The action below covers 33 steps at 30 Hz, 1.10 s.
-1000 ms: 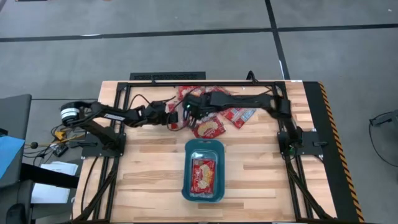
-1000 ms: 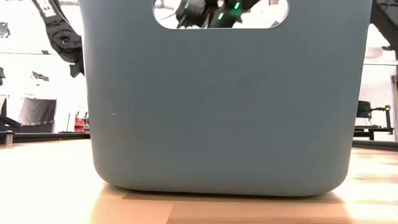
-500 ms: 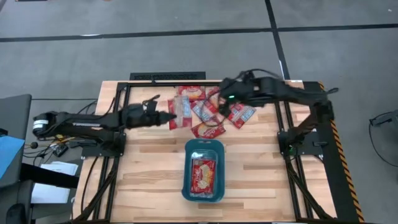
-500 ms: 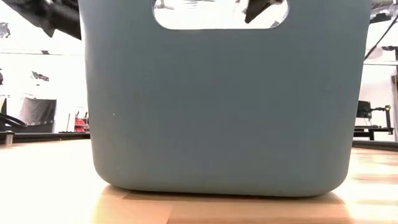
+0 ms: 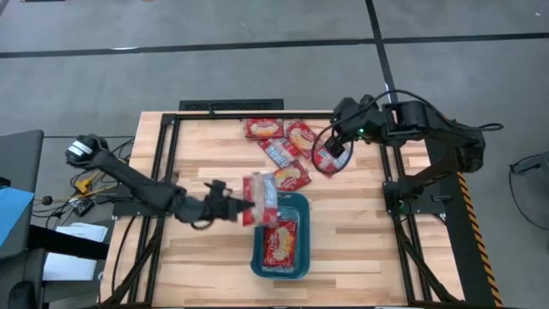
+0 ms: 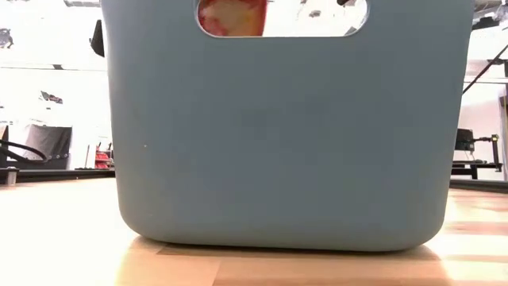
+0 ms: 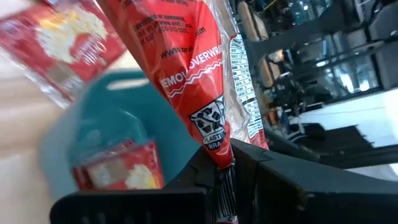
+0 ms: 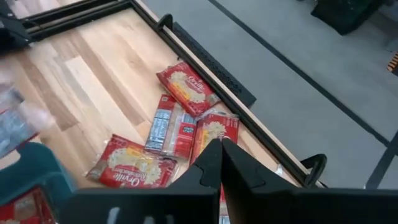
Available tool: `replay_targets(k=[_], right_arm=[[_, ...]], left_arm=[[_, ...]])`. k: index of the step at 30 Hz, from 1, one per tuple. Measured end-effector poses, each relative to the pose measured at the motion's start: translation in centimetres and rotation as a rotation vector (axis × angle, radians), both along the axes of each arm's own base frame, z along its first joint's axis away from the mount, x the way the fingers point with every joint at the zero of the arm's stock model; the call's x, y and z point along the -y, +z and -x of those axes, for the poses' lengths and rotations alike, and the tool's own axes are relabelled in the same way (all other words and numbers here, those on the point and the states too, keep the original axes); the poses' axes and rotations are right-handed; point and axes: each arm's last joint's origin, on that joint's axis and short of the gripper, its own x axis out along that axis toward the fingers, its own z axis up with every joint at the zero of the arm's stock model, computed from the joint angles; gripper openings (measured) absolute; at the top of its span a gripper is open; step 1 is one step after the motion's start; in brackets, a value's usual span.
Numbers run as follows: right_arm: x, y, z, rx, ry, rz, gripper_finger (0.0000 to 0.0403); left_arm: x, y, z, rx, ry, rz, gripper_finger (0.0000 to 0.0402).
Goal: Sort popcorn bags into baskets
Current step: Put the red popcorn pack into the blue container
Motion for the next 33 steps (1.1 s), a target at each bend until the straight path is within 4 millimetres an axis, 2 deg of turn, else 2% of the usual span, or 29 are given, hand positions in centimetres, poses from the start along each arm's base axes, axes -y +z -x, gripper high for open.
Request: replay_targets(k=[3,7,12,20,26,33], right_arm=[[-0.4,-0.1,-0.2,-0.005,0.018,0.0,0.0018],[-1.0,-0.9,-0.7,-0.063,0.041,-0.005,0.0022],[-1.5,-1.5,-1.0,-0.123,0.049,0.007,0.0037],[-2.5,-2.3,-1.6,-0.177,0.044,0.045,0.0031],[-2.5,-2.7,-1.9,-0.204,0.045,0.048,0.002],[-2.5,-2.6,-1.9,-0.193,0.037,0.043,0.0033]], left_arm=[[1.9,0.1,-2.0,-0.052,-0.005,-0.009,0.0004],[4.0,-0.8,-4.4,-0.134,-0.008,0.011,0.0004],[5.3,-2.7,-6.4,-0.211,-0.052,0.087,0.0008],[5.4,-5.9,-7.5,-0.295,-0.04,0.217,0.0027],[4.6,-6.2,-7.7,-0.353,-0.064,0.212,0.0052],[4.3,-6.2,-8.0,-0.365,-0.114,0.198,0.0124]])
